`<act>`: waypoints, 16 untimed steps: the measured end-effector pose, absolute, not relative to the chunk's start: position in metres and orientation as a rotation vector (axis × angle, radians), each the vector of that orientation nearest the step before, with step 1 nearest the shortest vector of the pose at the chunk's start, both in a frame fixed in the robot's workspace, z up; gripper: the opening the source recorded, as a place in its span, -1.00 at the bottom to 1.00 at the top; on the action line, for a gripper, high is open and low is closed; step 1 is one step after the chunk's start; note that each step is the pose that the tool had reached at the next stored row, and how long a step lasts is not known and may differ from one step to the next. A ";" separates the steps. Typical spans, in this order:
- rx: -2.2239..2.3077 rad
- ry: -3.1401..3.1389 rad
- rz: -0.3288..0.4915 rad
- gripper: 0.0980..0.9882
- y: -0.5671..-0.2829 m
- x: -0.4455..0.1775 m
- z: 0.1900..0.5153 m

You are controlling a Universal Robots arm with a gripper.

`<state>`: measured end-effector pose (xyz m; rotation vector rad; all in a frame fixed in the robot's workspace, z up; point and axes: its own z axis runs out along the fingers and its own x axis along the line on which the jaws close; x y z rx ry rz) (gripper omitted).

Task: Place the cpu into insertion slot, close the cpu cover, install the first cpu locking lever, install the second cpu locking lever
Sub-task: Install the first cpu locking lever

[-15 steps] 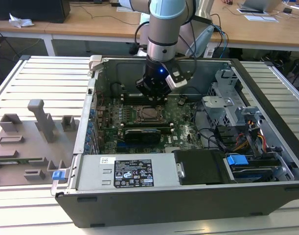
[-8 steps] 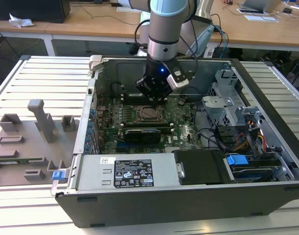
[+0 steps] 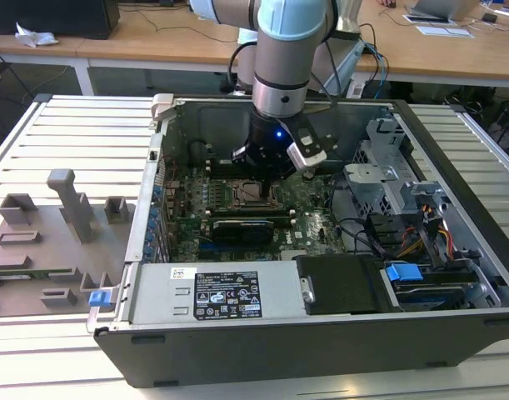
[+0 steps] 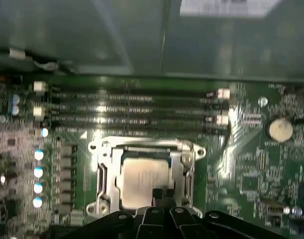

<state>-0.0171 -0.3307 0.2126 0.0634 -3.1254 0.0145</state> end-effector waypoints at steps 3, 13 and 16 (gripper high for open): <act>0.063 -3.125 0.015 -0.98 -0.334 -0.017 0.216; 0.063 -3.125 0.015 -0.98 -0.334 -0.017 0.251; 0.063 -3.125 0.015 -0.98 -0.334 -0.017 0.265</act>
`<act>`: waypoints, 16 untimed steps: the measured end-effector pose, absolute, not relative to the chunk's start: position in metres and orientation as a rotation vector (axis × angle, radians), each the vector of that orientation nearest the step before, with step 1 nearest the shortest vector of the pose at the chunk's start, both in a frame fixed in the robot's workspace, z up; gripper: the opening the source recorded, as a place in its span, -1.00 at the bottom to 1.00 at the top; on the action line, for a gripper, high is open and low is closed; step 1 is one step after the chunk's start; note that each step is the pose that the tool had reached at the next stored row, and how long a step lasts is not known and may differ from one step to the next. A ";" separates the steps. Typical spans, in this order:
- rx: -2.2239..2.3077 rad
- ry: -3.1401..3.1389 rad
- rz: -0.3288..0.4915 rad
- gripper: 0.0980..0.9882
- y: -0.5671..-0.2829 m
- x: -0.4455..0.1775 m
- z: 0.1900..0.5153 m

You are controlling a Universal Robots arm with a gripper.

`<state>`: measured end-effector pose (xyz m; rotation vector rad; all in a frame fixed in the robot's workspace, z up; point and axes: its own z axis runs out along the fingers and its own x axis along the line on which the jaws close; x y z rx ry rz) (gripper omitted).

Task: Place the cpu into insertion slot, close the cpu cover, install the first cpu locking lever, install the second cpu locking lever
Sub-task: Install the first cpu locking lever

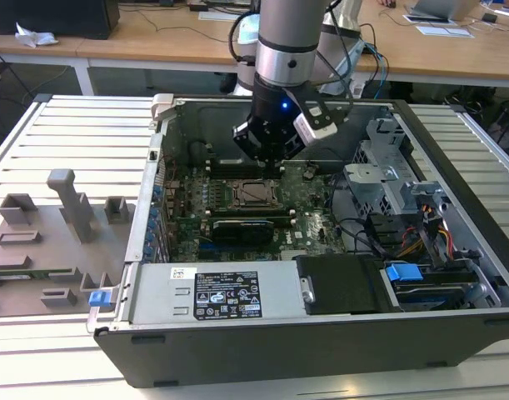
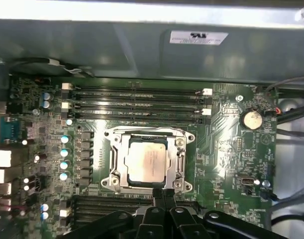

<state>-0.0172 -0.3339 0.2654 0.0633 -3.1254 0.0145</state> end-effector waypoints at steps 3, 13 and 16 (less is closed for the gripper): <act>0.063 -3.125 0.015 -0.98 -0.334 -0.017 0.277; 0.063 -3.125 0.015 -0.98 -0.334 -0.017 0.315; 0.063 -3.126 0.014 -0.98 -0.334 -0.017 0.318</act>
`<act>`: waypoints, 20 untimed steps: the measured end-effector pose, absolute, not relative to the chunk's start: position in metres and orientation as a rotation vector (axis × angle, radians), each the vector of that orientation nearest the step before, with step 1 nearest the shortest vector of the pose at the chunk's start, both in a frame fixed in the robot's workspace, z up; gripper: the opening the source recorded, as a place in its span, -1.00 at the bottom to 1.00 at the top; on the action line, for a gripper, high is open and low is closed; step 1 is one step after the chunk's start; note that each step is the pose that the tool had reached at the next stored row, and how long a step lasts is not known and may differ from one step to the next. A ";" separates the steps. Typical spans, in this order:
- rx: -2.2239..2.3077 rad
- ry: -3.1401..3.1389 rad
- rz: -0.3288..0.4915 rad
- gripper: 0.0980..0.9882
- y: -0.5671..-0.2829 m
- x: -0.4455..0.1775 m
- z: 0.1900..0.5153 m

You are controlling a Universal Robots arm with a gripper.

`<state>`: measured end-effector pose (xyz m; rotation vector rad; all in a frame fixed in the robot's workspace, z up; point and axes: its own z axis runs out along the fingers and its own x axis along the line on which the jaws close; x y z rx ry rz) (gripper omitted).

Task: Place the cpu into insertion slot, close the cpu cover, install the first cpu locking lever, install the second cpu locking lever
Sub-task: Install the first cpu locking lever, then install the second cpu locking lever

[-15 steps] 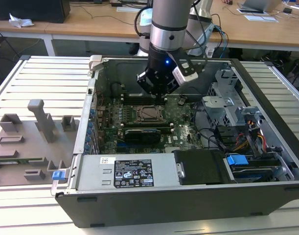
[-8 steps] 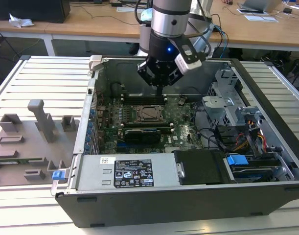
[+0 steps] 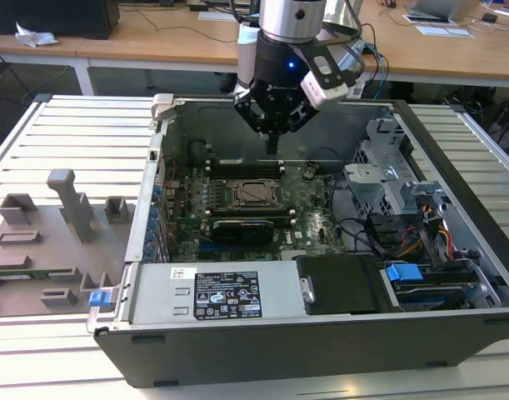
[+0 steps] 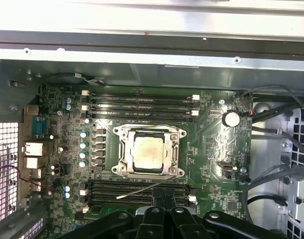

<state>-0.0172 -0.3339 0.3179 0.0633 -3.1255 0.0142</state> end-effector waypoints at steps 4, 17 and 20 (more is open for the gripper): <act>0.063 -3.125 0.015 -0.98 -0.334 -0.017 0.318; 0.064 -3.126 -0.012 -0.98 -0.338 -0.017 0.312; 0.064 -3.126 -0.021 -0.98 -0.342 -0.017 0.310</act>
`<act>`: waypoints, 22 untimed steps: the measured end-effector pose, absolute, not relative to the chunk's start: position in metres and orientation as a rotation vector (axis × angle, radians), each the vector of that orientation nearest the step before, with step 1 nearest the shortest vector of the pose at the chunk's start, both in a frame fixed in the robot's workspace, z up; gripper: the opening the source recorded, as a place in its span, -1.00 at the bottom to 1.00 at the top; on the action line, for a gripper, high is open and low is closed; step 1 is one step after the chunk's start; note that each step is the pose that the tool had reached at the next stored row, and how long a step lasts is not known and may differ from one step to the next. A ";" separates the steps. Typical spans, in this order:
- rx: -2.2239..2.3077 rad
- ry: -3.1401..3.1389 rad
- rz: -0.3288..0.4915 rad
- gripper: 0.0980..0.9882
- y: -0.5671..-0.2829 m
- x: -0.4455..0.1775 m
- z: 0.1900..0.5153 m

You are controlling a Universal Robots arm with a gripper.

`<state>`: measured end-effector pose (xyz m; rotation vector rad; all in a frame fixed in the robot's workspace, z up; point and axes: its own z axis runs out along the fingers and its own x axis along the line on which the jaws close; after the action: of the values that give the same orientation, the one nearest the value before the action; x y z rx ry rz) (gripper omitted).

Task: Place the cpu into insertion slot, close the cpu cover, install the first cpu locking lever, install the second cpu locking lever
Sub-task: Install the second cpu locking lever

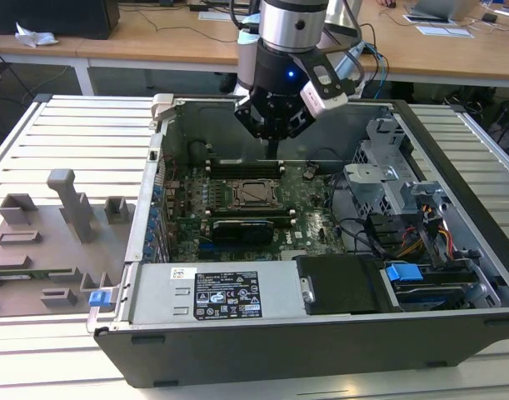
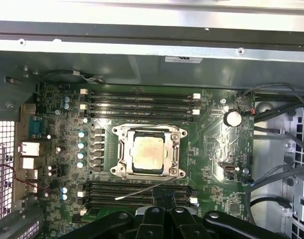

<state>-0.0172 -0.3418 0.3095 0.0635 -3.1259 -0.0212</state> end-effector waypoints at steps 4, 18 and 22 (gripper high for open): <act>0.064 -3.126 -0.028 -0.98 -0.344 -0.017 0.307; 0.064 -3.126 -0.031 -0.98 -0.346 -0.017 0.292; 0.064 -3.126 -0.031 -0.98 -0.346 -0.017 0.289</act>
<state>-0.0172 -0.3464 0.2888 0.0637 -3.1259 -0.0315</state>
